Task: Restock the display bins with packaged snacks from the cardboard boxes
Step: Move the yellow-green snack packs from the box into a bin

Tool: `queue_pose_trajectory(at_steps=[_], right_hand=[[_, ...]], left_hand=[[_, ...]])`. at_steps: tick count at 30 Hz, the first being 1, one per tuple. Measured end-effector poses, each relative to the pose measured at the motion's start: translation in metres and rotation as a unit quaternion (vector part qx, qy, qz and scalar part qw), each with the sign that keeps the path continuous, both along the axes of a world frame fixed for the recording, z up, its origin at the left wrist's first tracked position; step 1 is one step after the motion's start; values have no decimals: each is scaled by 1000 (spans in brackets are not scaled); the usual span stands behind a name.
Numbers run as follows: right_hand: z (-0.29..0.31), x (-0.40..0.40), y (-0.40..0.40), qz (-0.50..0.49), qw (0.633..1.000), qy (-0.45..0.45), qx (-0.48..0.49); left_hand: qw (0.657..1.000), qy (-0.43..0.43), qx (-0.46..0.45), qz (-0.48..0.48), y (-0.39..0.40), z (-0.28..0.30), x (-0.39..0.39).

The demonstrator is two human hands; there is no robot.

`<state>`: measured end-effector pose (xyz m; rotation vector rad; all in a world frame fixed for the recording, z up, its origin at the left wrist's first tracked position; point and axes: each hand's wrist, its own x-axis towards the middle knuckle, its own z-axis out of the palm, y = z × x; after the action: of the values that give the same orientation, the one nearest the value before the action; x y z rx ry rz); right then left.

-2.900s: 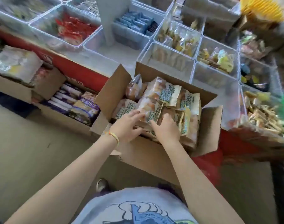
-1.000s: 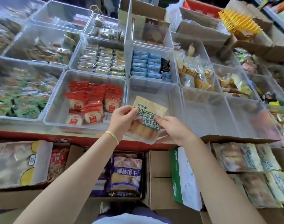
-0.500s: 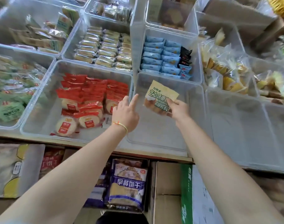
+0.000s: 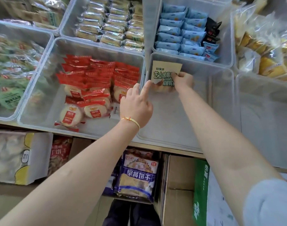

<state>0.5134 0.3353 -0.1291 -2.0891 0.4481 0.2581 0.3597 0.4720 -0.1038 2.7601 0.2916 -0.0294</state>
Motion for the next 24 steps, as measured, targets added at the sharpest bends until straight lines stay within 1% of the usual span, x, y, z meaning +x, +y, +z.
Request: queue_pose_trajectory(at_steps=[3,7,12,15,18,21,24], right_hand=[[3,3,-1,14,999,19,-32],[6,6,-3,-11,999,39,-10],[1,-5,-4,-14,999,-35,29],[-2,-12,-7,-24,996,-63,63],[-5,-14,-6,-16,996,-76,39],[-3,-11,-4,-7,999,-52,9],[9,-7,1,10,1000,-2,5]], left_hand=[[1000,9,-2,2,-1,3,-1],[1000,18,3,0,0,4,-1],[1000,19,-1,4,-1,3,0],[1000,21,-9,5,-1,2,0],[1000,23,-7,7,-1,3,0],[1000,27,0,5,-3,7,-1],[999,34,5,5,-3,9,-2]])
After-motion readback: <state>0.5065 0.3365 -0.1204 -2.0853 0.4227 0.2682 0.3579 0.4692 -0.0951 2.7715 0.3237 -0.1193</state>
